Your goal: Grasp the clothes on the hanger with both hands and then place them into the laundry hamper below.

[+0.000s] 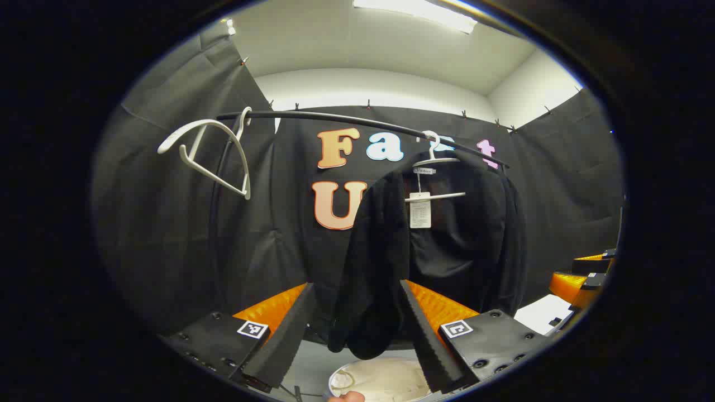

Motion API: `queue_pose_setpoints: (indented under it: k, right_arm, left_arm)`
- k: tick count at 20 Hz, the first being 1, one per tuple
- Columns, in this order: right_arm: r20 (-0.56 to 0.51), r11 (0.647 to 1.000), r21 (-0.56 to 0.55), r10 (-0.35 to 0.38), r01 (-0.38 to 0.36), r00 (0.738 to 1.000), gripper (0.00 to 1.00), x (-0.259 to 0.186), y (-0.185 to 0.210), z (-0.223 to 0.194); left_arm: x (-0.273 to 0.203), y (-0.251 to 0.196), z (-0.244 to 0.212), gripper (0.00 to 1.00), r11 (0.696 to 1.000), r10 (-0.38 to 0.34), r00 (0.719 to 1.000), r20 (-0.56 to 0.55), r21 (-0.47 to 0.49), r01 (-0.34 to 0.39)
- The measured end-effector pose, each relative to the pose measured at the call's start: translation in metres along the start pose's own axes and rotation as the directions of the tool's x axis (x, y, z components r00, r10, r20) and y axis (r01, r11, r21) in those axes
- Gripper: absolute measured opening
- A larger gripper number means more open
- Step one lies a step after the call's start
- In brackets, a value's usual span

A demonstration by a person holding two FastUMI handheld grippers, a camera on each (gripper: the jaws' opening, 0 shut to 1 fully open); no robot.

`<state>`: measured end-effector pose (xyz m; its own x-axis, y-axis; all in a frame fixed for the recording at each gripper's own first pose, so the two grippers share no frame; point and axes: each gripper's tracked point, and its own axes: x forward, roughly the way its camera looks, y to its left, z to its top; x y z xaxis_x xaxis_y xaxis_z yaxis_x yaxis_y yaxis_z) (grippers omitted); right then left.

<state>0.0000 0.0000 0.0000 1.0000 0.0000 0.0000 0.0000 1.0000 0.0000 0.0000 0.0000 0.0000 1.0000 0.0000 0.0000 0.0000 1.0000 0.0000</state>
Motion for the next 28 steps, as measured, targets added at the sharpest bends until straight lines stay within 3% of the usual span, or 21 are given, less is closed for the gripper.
queue_pose_setpoints:
  k: [1, 7, 8, 9, 10, 12, 13, 16, 17, 22, 24, 28]
  right_arm:
    - [-0.005, 1.0, -0.004, 0.007, -0.007, 1.0, 0.94, -0.003, -0.001, -0.001]
    - [-0.007, 0.996, 0.009, 0.091, -0.091, 0.996, 0.94, 0.002, -0.022, -0.003]
    - [-0.003, 0.993, 0.028, 0.113, -0.113, 0.994, 0.94, 0.006, -0.025, -0.001]
    - [-0.003, 0.991, 0.049, 0.129, -0.128, 0.992, 0.94, 0.011, -0.031, -0.002]
    - [-0.014, 0.988, 0.065, 0.142, -0.14, 0.99, 0.99, 0.016, -0.036, -0.005]
    - [-0.019, 0.985, 0.08, 0.152, -0.15, 0.988, 0.94, 0.027, -0.05, -0.01]
    - [-0.016, 0.985, 0.088, 0.15, -0.148, 0.988, 0.94, 0.033, -0.057, -0.011]
    - [-0.019, 0.984, 0.123, 0.133, -0.13, 0.991, 0.94, 0.04, -0.079, -0.016]
    - [-0.017, 0.984, 0.129, 0.128, -0.125, 0.992, 0.94, 0.041, -0.084, -0.017]
    - [-0.023, 0.987, 0.139, 0.084, -0.08, 0.996, 0.93, 0.044, -0.106, -0.018]
    - [-0.021, 0.988, 0.141, 0.066, -0.063, 0.998, 0.93, 0.045, -0.109, -0.015]
    - [-0.016, 0.987, 0.148, 0.066, -0.063, 0.998, 0.93, 0.046, -0.094, -0.009]
  left_arm:
    - [-0.001, 0.0, 0.0, 0.96, 1.0, 0.011, 1.0, -0.002, 0.001, -0.011]
    - [-0.008, -0.017, 0.012, 0.96, 0.99, 0.14, 0.99, 0.015, 0.002, -0.14]
    - [-0.009, -0.021, 0.015, 0.92, 0.987, 0.162, 0.987, 0.021, 0.01, -0.162]
    - [-0.009, -0.024, 0.016, 1.0, 0.983, 0.183, 0.983, 0.019, 0.024, -0.184]
    - [-0.01, -0.029, 0.017, 0.96, 0.98, 0.195, 0.981, 0.015, 0.038, -0.196]
    - [-0.008, -0.041, 0.02, 0.92, 0.976, 0.204, 0.979, 0.022, 0.069, -0.205]
    - [-0.006, -0.048, 0.019, 1.0, 0.976, 0.201, 0.979, 0.018, 0.083, -0.202]
    - [0.002, -0.075, 0.017, 0.93, 0.979, 0.174, 0.985, 0.015, 0.108, -0.175]
    - [0.005, -0.083, 0.017, 0.96, 0.979, 0.168, 0.986, 0.021, 0.113, -0.17]
    - [0.022, -0.122, 0.022, 0.94, 0.985, 0.093, 0.994, 0.048, 0.138, -0.099]
    - [0.026, -0.129, 0.021, 0.99, 0.99, 0.068, 0.996, 0.05, 0.123, -0.074]
    - [0.027, -0.121, 0.022, 0.99, 0.991, 0.056, 0.997, 0.054, 0.119, -0.063]
